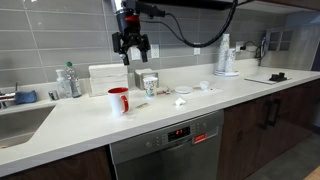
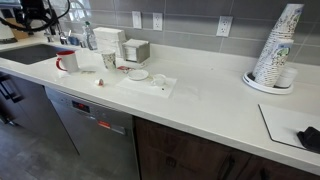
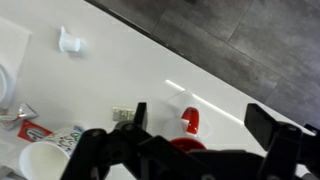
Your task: Take the stuff out of the white cup
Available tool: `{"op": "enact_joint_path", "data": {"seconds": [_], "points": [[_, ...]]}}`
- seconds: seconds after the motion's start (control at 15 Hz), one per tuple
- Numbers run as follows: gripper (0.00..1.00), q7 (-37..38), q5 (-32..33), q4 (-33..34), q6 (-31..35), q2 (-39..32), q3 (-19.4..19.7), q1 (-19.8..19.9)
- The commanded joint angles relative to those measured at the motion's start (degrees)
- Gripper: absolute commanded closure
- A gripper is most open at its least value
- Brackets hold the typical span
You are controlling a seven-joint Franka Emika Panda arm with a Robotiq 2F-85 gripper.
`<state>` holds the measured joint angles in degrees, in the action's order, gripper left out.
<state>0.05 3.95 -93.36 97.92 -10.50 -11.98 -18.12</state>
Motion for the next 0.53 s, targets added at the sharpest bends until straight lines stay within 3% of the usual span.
{"op": "enact_joint_path", "data": {"seconds": [0.0,0.13,0.2,0.47], "points": [[0.0,-0.33,2.28,-13.37,5.12,13.02,0.85,3.03],[0.0,0.78,3.69,-18.58,8.97,18.83,1.95,5.09],[0.0,0.12,2.72,-9.73,4.11,11.31,0.43,4.06],[0.0,0.03,2.84,-16.01,6.84,17.89,1.38,5.89]]}}
